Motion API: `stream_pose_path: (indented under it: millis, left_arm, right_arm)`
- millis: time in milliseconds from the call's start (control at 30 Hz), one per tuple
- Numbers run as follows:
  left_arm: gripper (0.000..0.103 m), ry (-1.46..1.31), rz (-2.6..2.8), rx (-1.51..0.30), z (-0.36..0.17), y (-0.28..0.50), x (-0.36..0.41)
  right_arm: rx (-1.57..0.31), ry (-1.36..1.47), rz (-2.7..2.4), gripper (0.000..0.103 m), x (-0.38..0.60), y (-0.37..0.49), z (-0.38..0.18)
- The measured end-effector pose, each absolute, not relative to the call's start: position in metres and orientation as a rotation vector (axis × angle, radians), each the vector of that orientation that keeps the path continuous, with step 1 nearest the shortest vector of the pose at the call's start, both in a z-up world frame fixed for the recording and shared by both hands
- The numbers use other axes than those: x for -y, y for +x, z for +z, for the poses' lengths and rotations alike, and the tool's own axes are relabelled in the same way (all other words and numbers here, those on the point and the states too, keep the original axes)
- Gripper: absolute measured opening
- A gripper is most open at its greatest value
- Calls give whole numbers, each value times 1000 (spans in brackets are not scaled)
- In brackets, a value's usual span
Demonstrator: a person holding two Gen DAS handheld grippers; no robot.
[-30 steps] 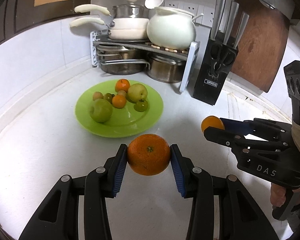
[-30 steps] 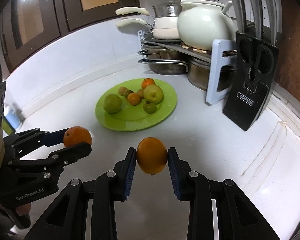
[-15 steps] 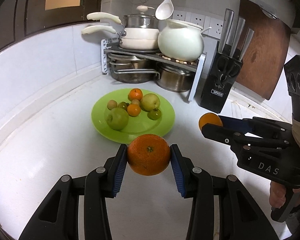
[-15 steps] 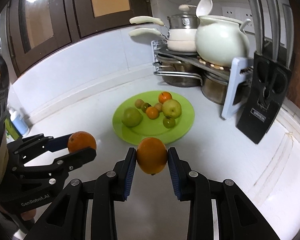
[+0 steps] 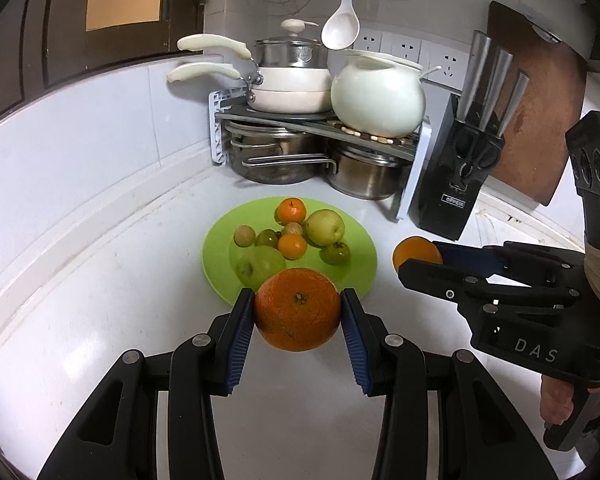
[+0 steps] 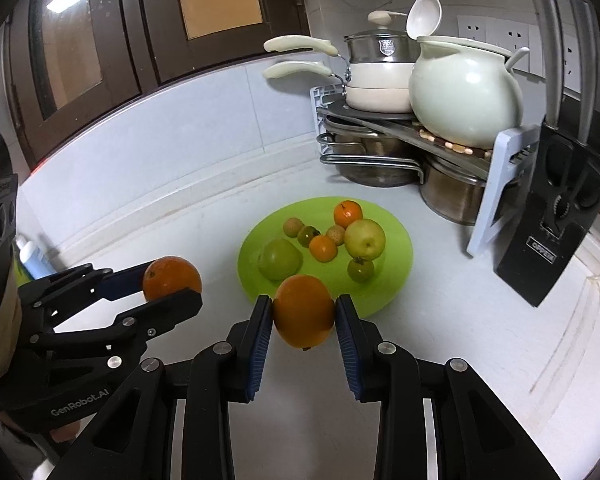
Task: Organize fruits
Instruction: 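Carry both oranges over the green plate and lower them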
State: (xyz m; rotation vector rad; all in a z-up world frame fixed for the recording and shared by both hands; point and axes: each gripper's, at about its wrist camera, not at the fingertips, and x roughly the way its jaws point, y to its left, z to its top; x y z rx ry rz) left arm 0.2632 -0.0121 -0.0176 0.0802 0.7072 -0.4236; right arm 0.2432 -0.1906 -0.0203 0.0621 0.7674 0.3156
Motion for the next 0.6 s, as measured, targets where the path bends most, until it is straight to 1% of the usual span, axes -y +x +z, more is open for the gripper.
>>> stream_pose_path:
  millis: [300, 600]
  left_arm:
    - [43, 108, -415, -705, -19, 300, 7]
    - [43, 127, -401, -736, -32, 347, 6]
  right_arm:
    - [-791, 49, 292, 34, 179, 273, -29]
    - [-836, 18, 270, 34, 170, 306, -43]
